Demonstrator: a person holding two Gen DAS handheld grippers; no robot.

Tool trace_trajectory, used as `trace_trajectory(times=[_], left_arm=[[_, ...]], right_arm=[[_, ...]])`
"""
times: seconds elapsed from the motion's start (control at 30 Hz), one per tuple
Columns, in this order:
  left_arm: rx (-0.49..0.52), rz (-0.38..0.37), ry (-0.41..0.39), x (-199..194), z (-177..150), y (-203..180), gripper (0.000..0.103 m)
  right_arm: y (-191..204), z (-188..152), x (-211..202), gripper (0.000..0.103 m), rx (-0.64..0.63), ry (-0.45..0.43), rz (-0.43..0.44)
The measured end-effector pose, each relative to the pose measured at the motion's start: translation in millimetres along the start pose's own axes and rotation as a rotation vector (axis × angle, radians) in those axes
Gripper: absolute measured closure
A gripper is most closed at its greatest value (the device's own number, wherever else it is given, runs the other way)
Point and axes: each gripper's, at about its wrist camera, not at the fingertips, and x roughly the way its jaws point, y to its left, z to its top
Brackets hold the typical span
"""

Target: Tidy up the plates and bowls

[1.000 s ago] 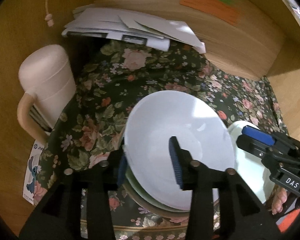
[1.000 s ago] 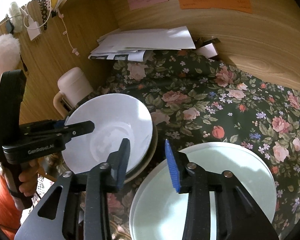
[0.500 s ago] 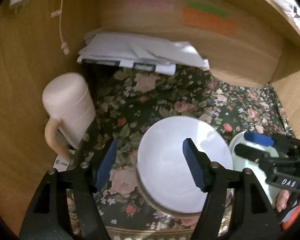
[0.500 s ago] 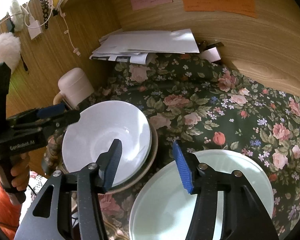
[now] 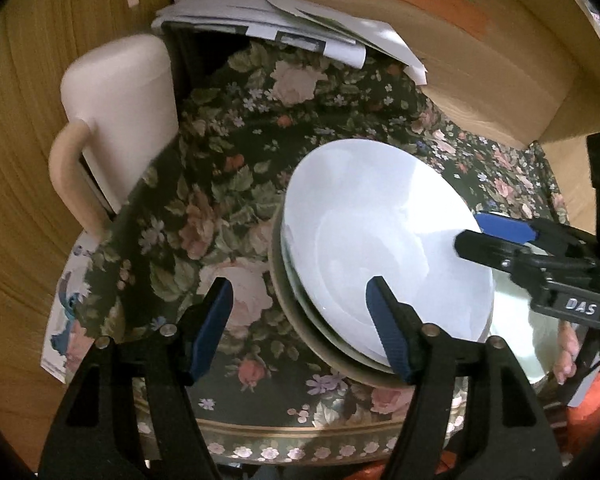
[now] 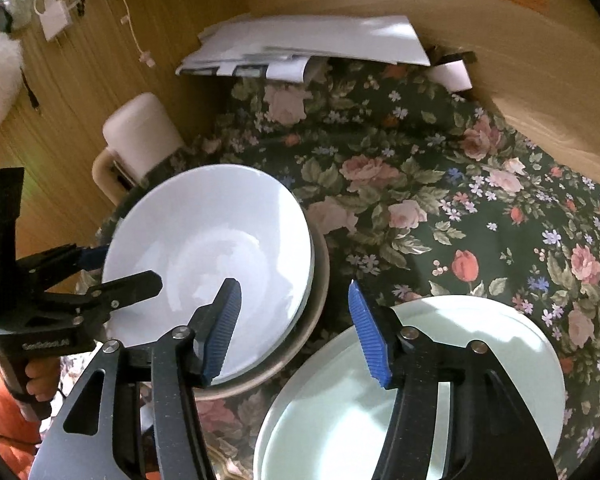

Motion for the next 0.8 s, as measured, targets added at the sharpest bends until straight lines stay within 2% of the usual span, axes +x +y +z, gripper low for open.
trace_trajectory(times=[0.2, 0.27, 0.37, 0.4, 0.57, 0.8], left_arm=[[-0.006, -0.049, 0.034, 12.3, 1.6, -1.7, 0.035], [-0.009, -0.059, 0.043, 16.5, 2.0, -1.5, 0.045], [-0.021, -0.089, 0.060, 22.3, 1.3, -0.6, 0.056], [-0.023, -0.091, 0.063, 22.9, 1.4, -0.7, 0.056], [-0.017, -0.075, 0.053, 21.4, 1.4, -3.9, 0.057], [-0.009, -0.004, 0.041, 21.1, 1.3, -11.5, 0.057]], right_arm=[[1.0, 1.5, 16.7, 0.051, 0.011, 0.059, 0.039], [1.1, 1.9, 21.6, 0.053, 0.023, 0.078, 0.055], [4.0, 1.2, 28.9, 0.057, 0.017, 0.111, 0.070], [5.1, 0.4, 30.9, 0.057, 0.018, 0.118, 0.070], [7.1, -0.4, 35.4, 0.060, 0.024, 0.119, 0.050], [7.5, 0.0, 28.2, 0.066, 0.044, 0.086, 0.033]])
